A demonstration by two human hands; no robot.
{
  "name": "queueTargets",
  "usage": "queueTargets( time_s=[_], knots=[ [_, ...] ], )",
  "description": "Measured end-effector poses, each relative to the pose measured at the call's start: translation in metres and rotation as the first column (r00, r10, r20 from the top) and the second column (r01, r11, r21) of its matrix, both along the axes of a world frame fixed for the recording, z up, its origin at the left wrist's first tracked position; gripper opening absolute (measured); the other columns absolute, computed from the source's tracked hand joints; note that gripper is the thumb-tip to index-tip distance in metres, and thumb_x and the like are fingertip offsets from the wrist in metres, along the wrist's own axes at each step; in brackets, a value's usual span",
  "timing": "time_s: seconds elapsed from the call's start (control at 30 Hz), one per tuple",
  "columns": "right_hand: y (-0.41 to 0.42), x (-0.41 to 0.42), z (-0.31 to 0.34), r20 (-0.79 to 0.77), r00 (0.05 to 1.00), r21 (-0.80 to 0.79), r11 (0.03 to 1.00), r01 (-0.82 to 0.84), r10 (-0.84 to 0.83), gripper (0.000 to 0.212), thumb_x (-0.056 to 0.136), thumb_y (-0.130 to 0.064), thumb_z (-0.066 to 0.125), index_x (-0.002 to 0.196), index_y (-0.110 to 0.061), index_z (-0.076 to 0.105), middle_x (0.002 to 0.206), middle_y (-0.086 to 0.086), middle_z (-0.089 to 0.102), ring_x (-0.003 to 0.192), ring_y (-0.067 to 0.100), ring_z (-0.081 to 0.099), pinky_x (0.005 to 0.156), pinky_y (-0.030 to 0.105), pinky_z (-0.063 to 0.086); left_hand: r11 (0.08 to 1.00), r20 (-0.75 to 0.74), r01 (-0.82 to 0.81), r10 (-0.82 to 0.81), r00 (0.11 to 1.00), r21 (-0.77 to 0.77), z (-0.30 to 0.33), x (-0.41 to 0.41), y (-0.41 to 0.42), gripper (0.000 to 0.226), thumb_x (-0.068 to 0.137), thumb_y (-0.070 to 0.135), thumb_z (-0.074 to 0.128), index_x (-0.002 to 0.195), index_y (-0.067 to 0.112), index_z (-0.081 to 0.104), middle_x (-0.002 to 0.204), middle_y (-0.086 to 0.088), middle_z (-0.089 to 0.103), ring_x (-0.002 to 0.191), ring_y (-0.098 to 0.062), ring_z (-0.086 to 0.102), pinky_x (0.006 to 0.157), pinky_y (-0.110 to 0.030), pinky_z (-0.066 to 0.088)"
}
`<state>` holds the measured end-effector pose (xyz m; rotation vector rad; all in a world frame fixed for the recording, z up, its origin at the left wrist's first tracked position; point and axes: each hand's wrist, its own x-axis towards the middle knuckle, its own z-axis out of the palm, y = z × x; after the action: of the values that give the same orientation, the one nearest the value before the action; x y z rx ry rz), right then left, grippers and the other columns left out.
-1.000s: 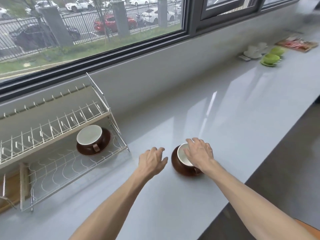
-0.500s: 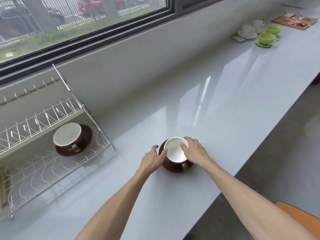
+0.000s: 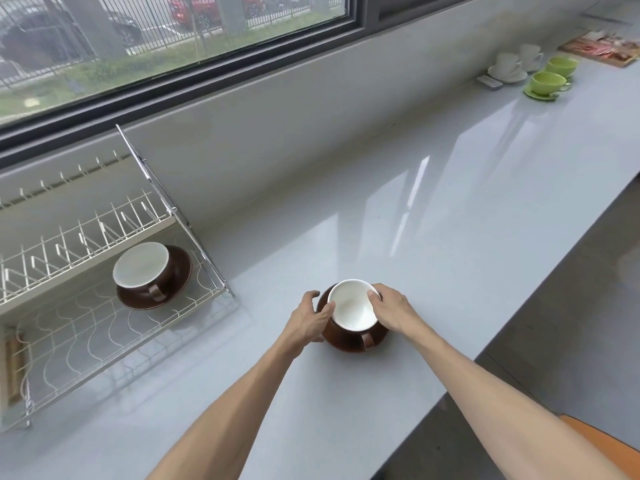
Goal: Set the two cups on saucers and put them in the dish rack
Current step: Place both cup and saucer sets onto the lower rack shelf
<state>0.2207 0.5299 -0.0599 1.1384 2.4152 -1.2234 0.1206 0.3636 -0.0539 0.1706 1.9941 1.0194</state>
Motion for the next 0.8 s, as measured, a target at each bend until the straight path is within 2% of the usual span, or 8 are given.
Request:
queueTargets(
  time_s=[0.17,0.3,0.53,0.67,0.8],
  knots=[
    [-0.014,-0.008,0.01,-0.024,0.999,0.02,0.999,-0.026,0.027,0.039,0.107,-0.028,0.036,0.136,-0.013,0.058,0.131,0.013,0.064,0.125,0.033,0.054,0.101,0.039,0.044,1.0,-0.024,-0.003,0.002,1.0,-0.017,0.007,-0.006,-0.017,0.048,0.092,0.043,0.054,0.137,0.027,0.048,0.129,-0.012,0.062,0.111,-0.029,0.066,0.083,-0.037,0.059],
    [-0.031,-0.018,0.02,-0.044,0.997,0.027,0.998,-0.065,0.066,0.04,0.107,-0.028,0.036,0.137,-0.013,0.058,0.131,0.012,0.064,0.125,0.033,0.054,0.101,0.039,0.044,1.0,-0.047,-0.011,0.01,0.999,-0.021,0.017,-0.011,-0.037,0.045,0.093,0.043,0.052,0.135,0.027,0.052,0.128,-0.013,0.064,0.109,-0.03,0.068,0.078,-0.033,0.056],
    [-0.079,-0.041,0.039,-0.08,0.983,0.041,0.986,-0.163,0.166,0.041,0.107,-0.029,0.037,0.139,-0.013,0.057,0.132,0.011,0.064,0.125,0.032,0.055,0.103,0.039,0.044,0.997,-0.096,-0.079,0.077,0.992,-0.024,0.033,-0.02,-0.091,0.039,0.094,0.042,0.05,0.13,0.026,0.056,0.12,-0.015,0.068,0.104,-0.029,0.069,0.066,-0.028,0.053],
    [-0.11,-0.054,0.052,-0.112,0.966,0.05,0.973,-0.227,0.232,0.041,0.107,-0.03,0.038,0.139,-0.013,0.057,0.133,0.012,0.064,0.125,0.033,0.056,0.103,0.041,0.047,0.992,-0.119,-0.122,0.119,0.986,-0.02,0.044,-0.027,-0.127,0.036,0.096,0.041,0.05,0.128,0.026,0.055,0.118,-0.019,0.07,0.09,-0.026,0.065,0.067,-0.029,0.052],
    [-0.144,-0.07,0.064,-0.148,0.946,0.045,0.957,-0.285,0.288,0.041,0.107,-0.03,0.038,0.139,-0.013,0.057,0.131,0.014,0.065,0.122,0.035,0.057,0.103,0.045,0.05,0.985,-0.143,-0.174,0.171,0.975,-0.015,0.058,-0.032,-0.165,0.037,0.098,0.04,0.049,0.131,0.025,0.054,0.119,-0.02,0.07,0.094,-0.027,0.067,0.068,-0.03,0.051]
  ],
)
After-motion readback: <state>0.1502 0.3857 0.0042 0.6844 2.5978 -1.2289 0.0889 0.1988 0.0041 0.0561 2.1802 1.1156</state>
